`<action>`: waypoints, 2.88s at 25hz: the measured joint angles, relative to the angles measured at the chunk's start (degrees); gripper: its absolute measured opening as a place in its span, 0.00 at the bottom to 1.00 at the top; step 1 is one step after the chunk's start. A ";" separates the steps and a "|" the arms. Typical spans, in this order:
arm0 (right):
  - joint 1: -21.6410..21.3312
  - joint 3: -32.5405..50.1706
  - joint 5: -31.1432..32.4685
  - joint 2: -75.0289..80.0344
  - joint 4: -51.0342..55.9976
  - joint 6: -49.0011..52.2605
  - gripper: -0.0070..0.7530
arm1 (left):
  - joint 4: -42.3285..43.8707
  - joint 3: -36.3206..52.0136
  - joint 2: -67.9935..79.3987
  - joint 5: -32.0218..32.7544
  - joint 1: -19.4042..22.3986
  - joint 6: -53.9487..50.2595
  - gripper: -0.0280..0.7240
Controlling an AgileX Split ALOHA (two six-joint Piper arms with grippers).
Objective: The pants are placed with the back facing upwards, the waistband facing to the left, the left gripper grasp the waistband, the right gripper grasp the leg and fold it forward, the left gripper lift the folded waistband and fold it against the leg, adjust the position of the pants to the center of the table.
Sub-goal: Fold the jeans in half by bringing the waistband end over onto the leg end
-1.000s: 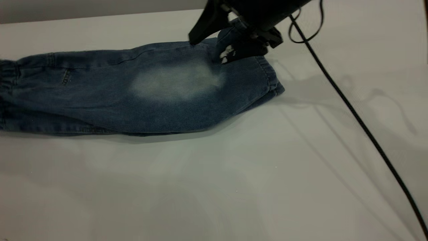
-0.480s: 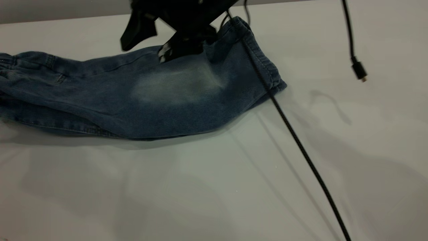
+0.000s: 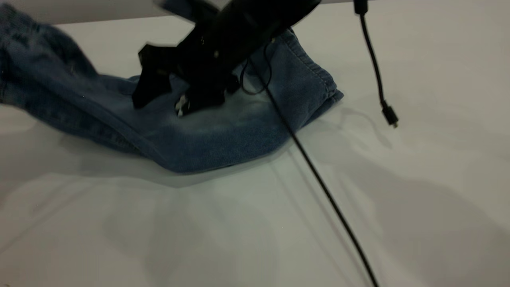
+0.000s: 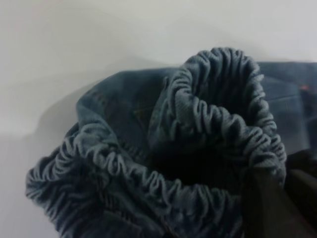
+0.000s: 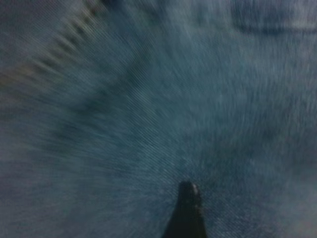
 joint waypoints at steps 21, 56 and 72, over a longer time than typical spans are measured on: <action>3.59 -1.10 4.93 -3.15 -4.37 0.00 0.70 | -1.85 -0.10 -5.40 -4.34 -11.37 -1.98 0.16; -3.31 -1.56 10.08 -5.50 -26.44 14.90 0.70 | -11.32 -6.01 -0.57 -15.39 -33.06 5.90 0.16; -15.92 -4.33 14.34 -20.23 -26.45 14.39 0.69 | -11.43 -8.05 4.11 -17.86 -33.88 5.95 0.16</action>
